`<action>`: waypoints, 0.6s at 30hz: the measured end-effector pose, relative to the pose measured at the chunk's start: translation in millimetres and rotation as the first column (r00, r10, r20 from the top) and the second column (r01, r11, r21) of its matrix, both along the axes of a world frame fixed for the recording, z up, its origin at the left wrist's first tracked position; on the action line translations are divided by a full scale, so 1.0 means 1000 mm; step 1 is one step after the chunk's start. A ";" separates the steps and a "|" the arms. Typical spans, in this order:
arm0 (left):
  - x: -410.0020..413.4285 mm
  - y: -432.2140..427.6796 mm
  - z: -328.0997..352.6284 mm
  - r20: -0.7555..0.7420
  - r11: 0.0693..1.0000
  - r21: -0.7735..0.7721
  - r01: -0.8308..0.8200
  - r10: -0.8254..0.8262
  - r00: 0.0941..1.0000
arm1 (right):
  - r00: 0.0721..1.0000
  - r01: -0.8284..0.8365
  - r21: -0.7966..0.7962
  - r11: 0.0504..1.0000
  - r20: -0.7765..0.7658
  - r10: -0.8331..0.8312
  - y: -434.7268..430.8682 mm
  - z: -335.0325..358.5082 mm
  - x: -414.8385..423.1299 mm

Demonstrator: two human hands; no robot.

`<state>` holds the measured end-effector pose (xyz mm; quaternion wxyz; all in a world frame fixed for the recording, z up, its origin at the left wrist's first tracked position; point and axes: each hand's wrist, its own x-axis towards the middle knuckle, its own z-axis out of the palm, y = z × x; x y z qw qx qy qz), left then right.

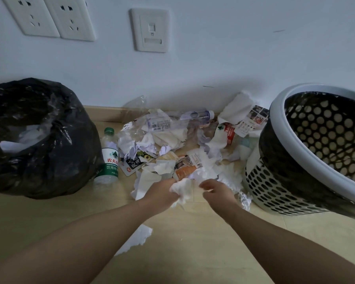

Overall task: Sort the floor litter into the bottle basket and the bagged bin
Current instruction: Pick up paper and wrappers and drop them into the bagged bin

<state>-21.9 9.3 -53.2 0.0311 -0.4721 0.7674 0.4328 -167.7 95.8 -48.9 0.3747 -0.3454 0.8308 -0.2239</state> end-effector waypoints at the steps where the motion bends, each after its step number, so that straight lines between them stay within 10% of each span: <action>1: 0.001 -0.001 -0.001 0.009 0.999 0.015 -0.049 0.049 0.999 | 0.962 -0.073 0.079 0.994 -0.256 0.091 0.005 -0.001 -0.007; 3: 0.002 -0.004 -0.002 0.027 0.989 0.027 -0.143 0.142 0.989 | 0.850 -0.121 0.216 0.969 -0.482 0.213 0.014 -0.003 -0.021; 8: 0.001 -0.010 -0.005 0.133 0.983 -0.045 -0.176 0.181 0.975 | 0.862 -0.231 0.465 0.854 -0.309 0.401 0.024 -0.019 -0.031; 18: 0.016 -0.007 -0.005 0.272 0.996 -0.066 -0.067 0.083 0.959 | 0.834 -0.481 0.293 0.826 -0.137 0.534 0.014 -0.010 0.017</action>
